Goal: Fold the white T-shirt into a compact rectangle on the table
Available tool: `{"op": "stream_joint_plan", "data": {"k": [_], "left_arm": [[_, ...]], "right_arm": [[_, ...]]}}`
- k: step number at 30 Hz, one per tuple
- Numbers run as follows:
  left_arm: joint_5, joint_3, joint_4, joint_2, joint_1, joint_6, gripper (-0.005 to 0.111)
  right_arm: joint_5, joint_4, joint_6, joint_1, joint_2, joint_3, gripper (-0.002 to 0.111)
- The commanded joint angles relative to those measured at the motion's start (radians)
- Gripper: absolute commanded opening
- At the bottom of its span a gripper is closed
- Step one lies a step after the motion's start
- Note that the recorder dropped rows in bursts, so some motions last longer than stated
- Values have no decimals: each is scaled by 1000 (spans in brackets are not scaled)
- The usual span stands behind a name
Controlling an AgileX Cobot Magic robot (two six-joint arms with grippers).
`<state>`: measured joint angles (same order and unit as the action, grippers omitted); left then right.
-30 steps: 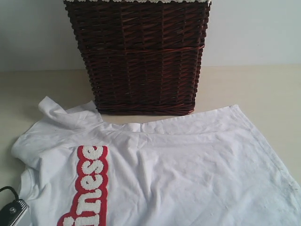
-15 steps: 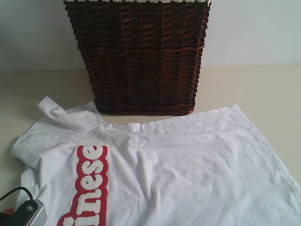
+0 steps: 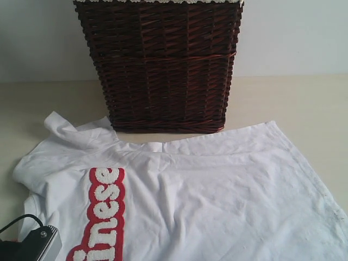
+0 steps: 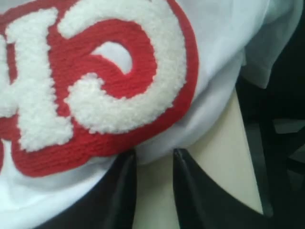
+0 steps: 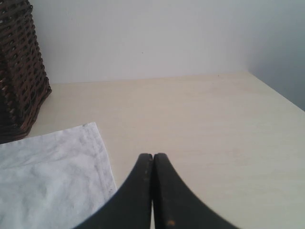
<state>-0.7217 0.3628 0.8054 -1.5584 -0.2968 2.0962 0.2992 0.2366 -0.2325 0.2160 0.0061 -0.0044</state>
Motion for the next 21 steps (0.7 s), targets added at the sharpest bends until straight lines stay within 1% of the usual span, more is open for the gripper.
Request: {"op": "stream_joint_plan", "data": {"k": [1,2,3,12,17,21], "left_arm": [[29,-16,27,-11,-7,2,9],[29,-18,27,-11,-7,2,1],[29,-23,25,-11,-7,2,0],[50,-36,18,0,-7,2,0],[55,-36,5,91,-7,2,0],[22,-36,-52,177,-7,2,0]], "right_arm": [[-10,-3,-1,-1,-6,4,0],[-10,-3,-1,-1,-6,4,0],[-10,-3,-1,-1,-6,4,0],[-10,-3,-1,-1,-6,4,0],[-10,-3,-1,-1,-6,4,0],[-10,-3,-1,-1,-6,4,0]]}}
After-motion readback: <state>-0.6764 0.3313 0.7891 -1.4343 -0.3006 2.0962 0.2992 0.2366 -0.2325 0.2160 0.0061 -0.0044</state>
